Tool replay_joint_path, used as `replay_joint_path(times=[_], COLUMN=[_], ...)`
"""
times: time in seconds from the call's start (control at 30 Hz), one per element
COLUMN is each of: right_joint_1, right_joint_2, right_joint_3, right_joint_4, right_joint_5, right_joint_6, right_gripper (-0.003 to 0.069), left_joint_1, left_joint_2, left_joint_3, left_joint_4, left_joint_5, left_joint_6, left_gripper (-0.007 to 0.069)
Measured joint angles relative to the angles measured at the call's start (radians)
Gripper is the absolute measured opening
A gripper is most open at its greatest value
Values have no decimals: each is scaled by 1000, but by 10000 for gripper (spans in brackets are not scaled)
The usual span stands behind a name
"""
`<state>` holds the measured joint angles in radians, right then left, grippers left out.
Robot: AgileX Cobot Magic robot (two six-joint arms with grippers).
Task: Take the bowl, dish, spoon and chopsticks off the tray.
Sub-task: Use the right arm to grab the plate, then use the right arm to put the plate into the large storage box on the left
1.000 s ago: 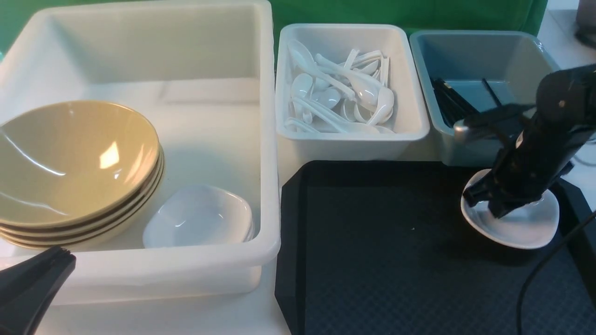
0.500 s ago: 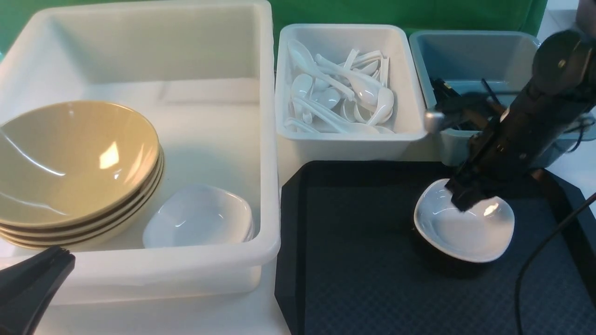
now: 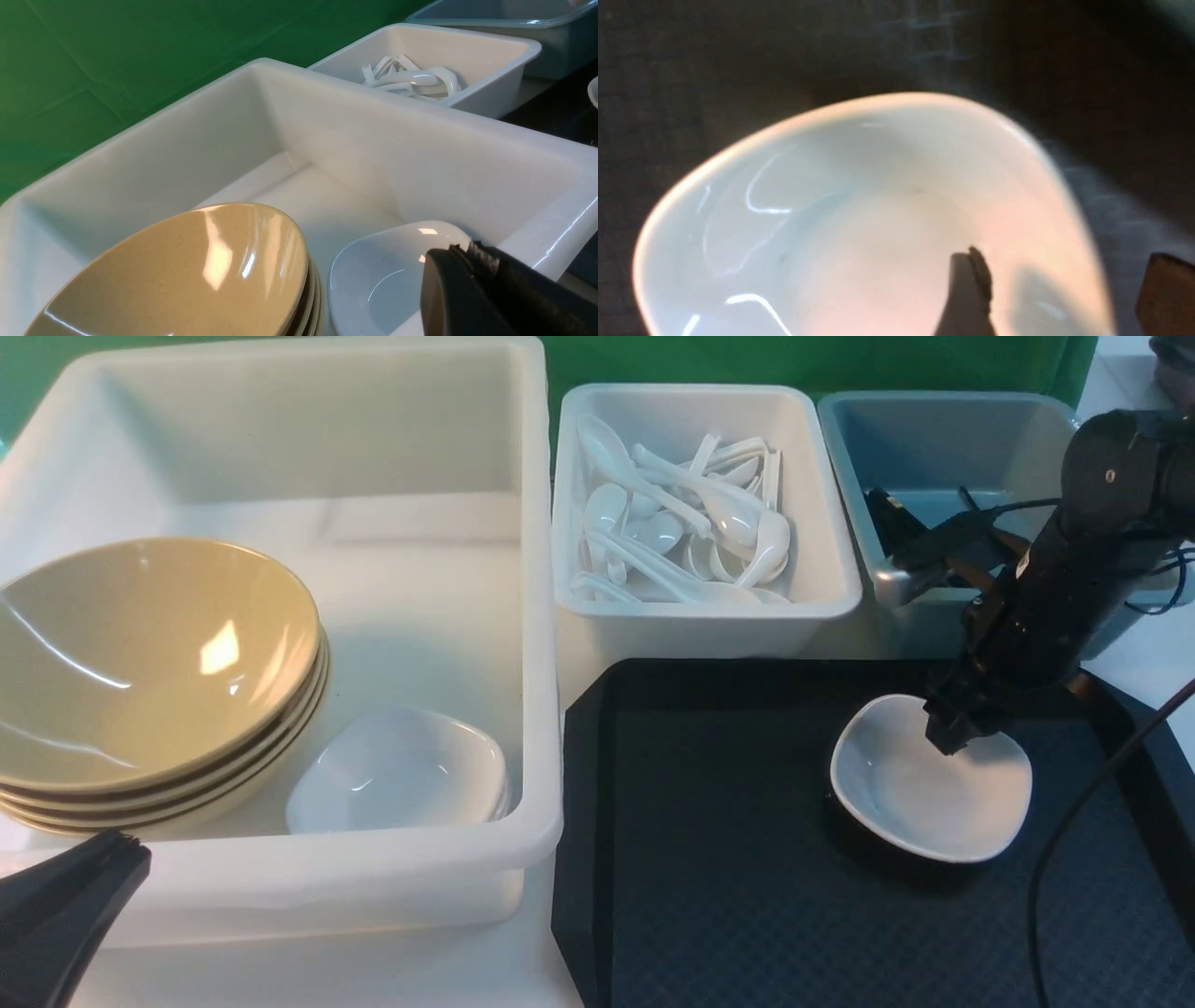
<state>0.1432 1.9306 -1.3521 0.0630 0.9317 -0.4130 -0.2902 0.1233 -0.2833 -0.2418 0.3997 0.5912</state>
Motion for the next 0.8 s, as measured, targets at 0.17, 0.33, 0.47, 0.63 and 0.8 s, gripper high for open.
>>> replay_joint_path(times=[0.17, 0.33, 0.47, 0.63, 0.8], right_joint_1=[0, 0, 0, 0, 35], right_joint_2=[27, 3, -43, -157, -335], right_joint_3=[3, 3, 3, 3, -47], right_joint_4=[4, 8, 26, 124, 162], right_joint_5=[39, 53, 80, 120, 213], right_joint_6=[40, 50, 50, 3, -11], right_gripper=[438, 226, 136, 77, 73], left_joint_1=[0, 0, 0, 0, 0], left_joint_2=[0, 0, 0, 0, 0], left_joint_3=[0, 0, 0, 0, 0], left_joint_4=[0, 0, 0, 0, 0], left_joint_5=[1, 1, 1, 1, 1], left_joint_6=[0, 0, 0, 0, 0], left_gripper=[-8, -8, -8, -8, -8])
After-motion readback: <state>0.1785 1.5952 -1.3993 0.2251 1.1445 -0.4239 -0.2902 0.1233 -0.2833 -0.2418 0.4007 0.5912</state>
